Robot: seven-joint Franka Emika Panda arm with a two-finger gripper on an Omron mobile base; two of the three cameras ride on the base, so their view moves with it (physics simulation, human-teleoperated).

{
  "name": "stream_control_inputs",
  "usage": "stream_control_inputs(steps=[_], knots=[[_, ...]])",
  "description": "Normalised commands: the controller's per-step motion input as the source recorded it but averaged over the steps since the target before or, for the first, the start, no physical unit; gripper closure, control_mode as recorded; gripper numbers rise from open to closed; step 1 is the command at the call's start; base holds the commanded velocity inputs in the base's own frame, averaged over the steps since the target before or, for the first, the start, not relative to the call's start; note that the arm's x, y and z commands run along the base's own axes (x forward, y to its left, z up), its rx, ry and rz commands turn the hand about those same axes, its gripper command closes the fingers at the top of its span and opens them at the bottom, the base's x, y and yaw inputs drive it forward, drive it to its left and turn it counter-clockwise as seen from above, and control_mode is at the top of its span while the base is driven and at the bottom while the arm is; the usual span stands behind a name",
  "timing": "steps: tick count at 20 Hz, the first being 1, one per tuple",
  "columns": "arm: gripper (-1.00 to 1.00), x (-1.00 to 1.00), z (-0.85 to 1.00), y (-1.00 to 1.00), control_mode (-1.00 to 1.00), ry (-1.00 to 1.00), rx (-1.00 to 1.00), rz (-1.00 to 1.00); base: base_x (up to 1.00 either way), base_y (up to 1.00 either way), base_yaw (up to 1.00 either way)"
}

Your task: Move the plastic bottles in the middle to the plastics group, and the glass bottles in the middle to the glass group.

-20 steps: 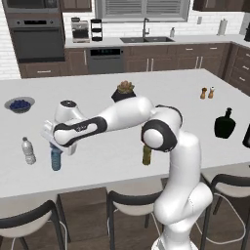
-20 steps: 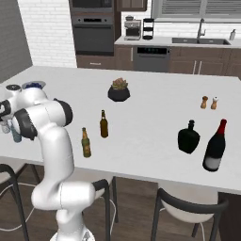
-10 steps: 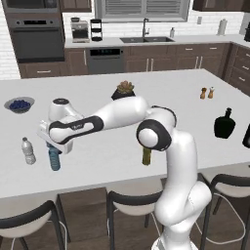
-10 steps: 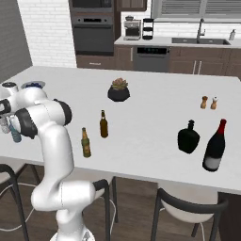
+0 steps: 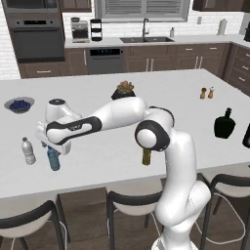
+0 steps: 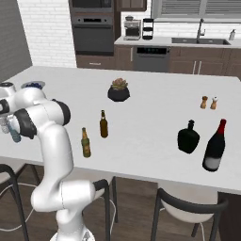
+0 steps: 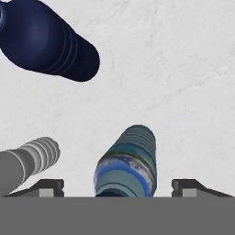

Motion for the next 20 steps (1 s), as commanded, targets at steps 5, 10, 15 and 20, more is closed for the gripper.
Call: stream_control_inputs(steps=[5,10,15,20], knots=[[-1.0,-0.21,-0.04,-0.09,-1.0,0.0,0.0,0.0,0.0,0.0,0.0],[-1.0,-0.01,0.04,-0.12,-1.0,0.0,0.0,0.0,0.0,0.0,0.0],[-1.0,0.0,0.11,-0.17,-1.0,0.0,0.0,0.0,0.0,0.0,0.0],[-1.0,-0.08,0.29,-0.21,-1.0,0.0,0.0,0.0,0.0,0.0,0.0]])
